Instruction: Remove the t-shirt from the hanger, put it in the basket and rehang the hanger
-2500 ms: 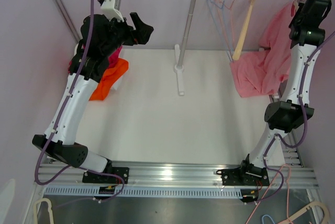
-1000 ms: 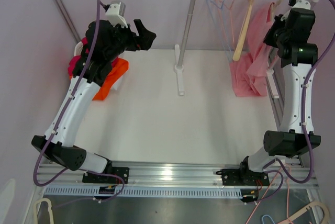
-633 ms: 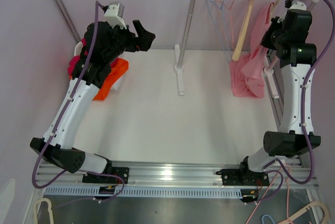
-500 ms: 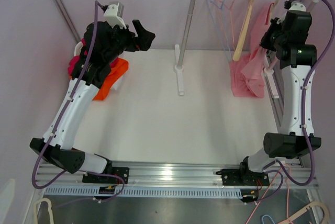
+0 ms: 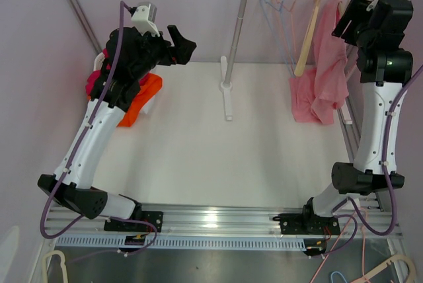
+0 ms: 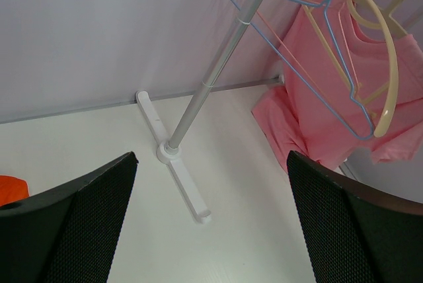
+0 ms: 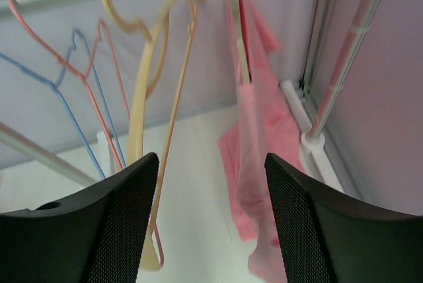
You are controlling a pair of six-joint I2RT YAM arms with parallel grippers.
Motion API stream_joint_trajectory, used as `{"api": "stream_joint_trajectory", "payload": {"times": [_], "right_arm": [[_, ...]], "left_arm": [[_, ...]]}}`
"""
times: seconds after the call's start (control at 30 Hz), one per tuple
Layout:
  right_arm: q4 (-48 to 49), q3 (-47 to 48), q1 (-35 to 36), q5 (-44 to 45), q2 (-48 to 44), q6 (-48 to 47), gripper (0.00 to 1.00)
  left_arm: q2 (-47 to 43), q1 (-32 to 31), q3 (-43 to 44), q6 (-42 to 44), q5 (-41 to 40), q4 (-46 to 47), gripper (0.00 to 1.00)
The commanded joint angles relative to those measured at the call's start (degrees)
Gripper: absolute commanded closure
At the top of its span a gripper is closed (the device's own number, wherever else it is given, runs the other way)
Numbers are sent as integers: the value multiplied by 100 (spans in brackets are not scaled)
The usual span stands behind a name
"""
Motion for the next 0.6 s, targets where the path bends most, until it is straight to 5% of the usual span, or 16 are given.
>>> {"api": "stream_joint_trajectory", "payload": {"times": [0.0, 0.37, 0.57], "right_arm": [[352, 574, -42, 389, 269, -271, 31], [994, 1277, -455, -138, 1612, -447, 38], [2099, 1103, -464, -243, 1966, -596, 38]], "left_arm": [[-191, -59, -6, 128, 16, 178, 1], [-78, -59, 46, 136, 34, 214, 1], [28, -59, 47, 41, -98, 397, 0]]}}
